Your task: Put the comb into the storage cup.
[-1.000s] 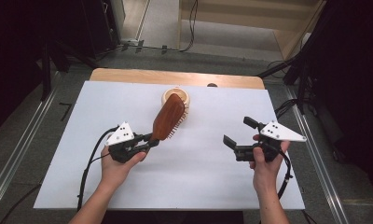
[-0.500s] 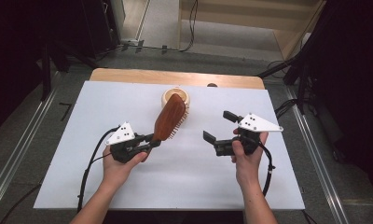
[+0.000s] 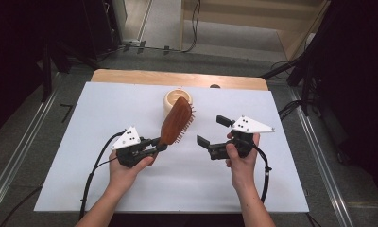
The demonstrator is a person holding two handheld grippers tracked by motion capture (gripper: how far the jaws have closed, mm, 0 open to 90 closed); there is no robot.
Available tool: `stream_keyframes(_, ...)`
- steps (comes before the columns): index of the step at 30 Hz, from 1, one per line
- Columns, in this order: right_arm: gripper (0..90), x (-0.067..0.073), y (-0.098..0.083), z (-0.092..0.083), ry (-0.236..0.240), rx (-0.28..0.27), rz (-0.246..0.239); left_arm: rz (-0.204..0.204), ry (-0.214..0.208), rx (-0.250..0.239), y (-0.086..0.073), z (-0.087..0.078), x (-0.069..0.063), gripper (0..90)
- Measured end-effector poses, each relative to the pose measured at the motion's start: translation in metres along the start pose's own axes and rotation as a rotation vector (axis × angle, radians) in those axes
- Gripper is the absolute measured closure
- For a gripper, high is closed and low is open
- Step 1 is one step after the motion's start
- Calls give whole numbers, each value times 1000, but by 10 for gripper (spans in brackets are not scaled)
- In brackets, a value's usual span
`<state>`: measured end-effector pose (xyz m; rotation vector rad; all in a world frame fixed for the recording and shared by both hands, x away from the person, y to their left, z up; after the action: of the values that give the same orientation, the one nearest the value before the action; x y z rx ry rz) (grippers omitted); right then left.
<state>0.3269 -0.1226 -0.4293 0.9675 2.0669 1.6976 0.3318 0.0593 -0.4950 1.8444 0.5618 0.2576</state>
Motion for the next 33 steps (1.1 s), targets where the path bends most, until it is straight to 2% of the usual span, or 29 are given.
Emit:
stream_keyframes(8, 0, 14, 1, 8, 39, -7, 33, -15, -23, -4, -5, 9, -11, 729)
stream_keyframes(17, 0, 23, 0, 15, 69, -7, 66, -3, -8, -6, -7, 17, -19, 729)
stream_keyframes(25, 0, 28, -4, 22, 68, 13, 101, 10, -6, -12, -9, 23, -28, 729)
stream_keyframes(33, 0, 29, -6, 27, 46, 16, 131, -2, 5, -18, -10, 25, -29, 728)
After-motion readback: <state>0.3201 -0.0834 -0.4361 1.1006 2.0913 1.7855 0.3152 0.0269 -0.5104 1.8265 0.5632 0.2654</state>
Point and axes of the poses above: each handheld gripper's, and its own axes: z roughly forward along the jaws, y roughly out of its top, x roughly to its left, the point moved 9 cm from there along z, roughly forward along the jaws, and after that the axes turned 3 degrees about y, right-handed, at the moved point
